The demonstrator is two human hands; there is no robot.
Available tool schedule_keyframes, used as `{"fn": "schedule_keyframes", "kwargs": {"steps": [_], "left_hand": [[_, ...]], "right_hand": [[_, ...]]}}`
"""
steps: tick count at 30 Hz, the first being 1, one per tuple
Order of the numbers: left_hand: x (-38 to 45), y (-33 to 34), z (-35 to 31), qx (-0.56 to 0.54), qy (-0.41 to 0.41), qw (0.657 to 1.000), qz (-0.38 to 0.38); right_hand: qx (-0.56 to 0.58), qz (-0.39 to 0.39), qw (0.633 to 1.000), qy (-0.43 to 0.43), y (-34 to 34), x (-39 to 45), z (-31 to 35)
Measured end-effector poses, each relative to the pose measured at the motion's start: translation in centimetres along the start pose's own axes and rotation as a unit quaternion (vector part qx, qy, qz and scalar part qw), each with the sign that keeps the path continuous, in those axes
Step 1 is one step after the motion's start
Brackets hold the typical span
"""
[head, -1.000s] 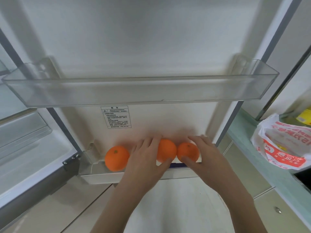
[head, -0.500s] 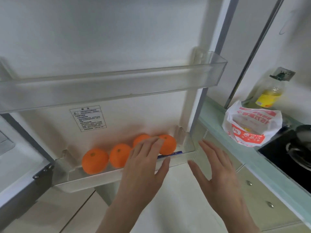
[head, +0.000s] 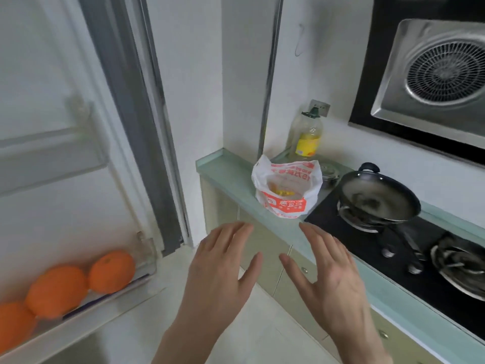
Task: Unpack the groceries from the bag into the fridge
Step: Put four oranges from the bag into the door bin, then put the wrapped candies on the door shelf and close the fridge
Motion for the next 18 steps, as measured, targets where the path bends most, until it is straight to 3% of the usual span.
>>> {"fn": "schedule_keyframes", "kwargs": {"steps": [11,18], "left_hand": [[9.4,10.7,-3.1,0.022,-0.006,0.999,0.029],[13.7,15.5,-2.2,-0.002,-0.008,0.999,0.044]], "right_hand": [[-0.007,-0.024,0.999,0.024,-1.6,7.0,-11.1],[-0.014,-0.001,0.999,0.046,1.1,11.3,-14.8]]}}
Point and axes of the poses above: each hand's wrist, its own x-axis towards the middle knuckle, its own y-axis out of the palm, z = x × y, the point moved 7 cm from there along x, towards the middle knuckle, and after that the axes turned 5 degrees about y, right-handed, at the moved point
